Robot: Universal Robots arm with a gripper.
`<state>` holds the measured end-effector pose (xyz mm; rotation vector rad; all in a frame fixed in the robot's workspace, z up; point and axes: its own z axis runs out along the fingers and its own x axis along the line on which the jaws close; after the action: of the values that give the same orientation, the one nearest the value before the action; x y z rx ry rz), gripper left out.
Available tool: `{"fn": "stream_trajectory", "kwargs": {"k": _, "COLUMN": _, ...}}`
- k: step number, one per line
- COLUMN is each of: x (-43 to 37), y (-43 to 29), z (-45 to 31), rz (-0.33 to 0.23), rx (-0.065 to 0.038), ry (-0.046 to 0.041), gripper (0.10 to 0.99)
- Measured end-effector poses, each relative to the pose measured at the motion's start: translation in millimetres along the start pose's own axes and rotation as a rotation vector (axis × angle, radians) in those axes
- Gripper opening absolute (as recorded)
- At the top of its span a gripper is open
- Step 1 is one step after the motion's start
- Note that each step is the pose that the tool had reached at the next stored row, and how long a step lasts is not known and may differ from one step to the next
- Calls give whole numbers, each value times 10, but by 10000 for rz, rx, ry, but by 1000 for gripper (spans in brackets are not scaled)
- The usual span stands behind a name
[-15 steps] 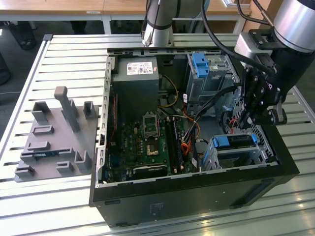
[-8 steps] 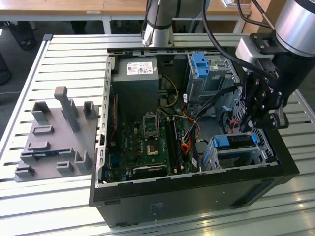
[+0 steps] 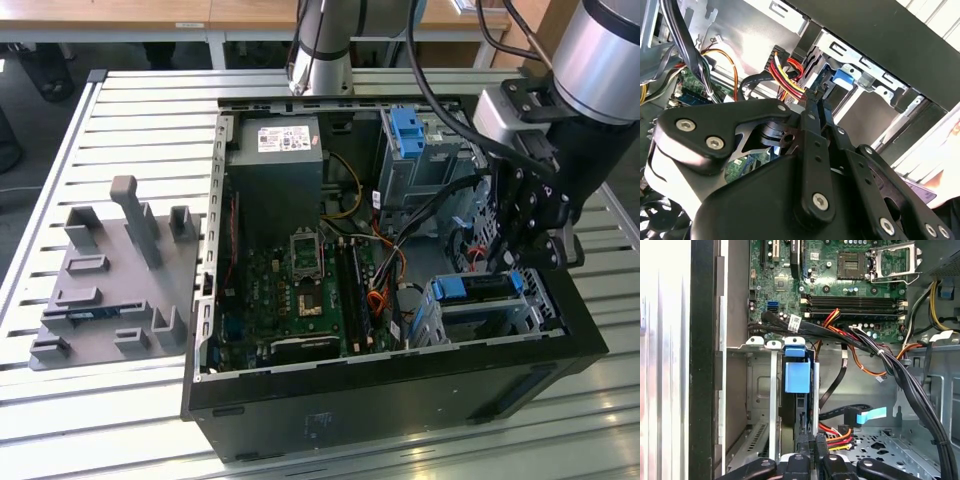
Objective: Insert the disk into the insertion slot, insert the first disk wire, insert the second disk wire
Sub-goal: 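Insert the first disk wire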
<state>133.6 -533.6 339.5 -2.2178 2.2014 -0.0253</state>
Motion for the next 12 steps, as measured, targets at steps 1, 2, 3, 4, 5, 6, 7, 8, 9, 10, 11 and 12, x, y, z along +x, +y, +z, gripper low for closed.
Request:
{"fn": "stream_trajectory", "kwargs": {"k": 1, "x": 4, "y": 1, "z": 6, "rz": -28, "rx": 8, "ry": 1, "gripper": 169}}
{"fn": "stream_trajectory", "kwargs": {"k": 2, "x": 9, "y": 3, "z": 9, "rz": -43, "rx": 17, "ry": 0, "gripper": 169}}
{"fn": "stream_trajectory", "kwargs": {"k": 3, "x": 13, "y": 5, "z": 11, "rz": -50, "rx": 22, "ry": 1, "gripper": 169}}
{"fn": "stream_trajectory", "kwargs": {"k": 4, "x": 15, "y": 7, "z": 14, "rz": -56, "rx": 24, "ry": -1, "gripper": 169}}
{"fn": "stream_trajectory", "kwargs": {"k": 5, "x": 15, "y": 8, "z": 15, "rz": -61, "rx": 25, "ry": 0, "gripper": 169}}
{"fn": "stream_trajectory", "kwargs": {"k": 6, "x": 17, "y": 11, "z": 16, "rz": -65, "rx": 25, "ry": 1, "gripper": 169}}
{"fn": "stream_trajectory", "kwargs": {"k": 7, "x": 20, "y": 17, "z": 20, "rz": -88, "rx": 30, "ry": -2, "gripper": 169}}
{"fn": "stream_trajectory", "kwargs": {"k": 8, "x": 23, "y": 19, "z": 23, "rz": -143, "rx": 33, "ry": -3, "gripper": 169}}
{"fn": "stream_trajectory", "kwargs": {"k": 9, "x": 25, "y": 19, "z": 26, "rz": -226, "rx": 37, "ry": -7, "gripper": 169}}
{"fn": "stream_trajectory", "kwargs": {"k": 10, "x": 28, "y": 22, "z": 27, "rz": -288, "rx": 46, "ry": -7, "gripper": 169}}
{"fn": "stream_trajectory", "kwargs": {"k": 11, "x": 29, "y": 22, "z": 27, "rz": -308, "rx": 56, "ry": -6, "gripper": 169}}
{"fn": "stream_trajectory", "kwargs": {"k": 12, "x": 30, "y": 22, "z": 28, "rz": -314, "rx": 62, "ry": -4, "gripper": 169}}
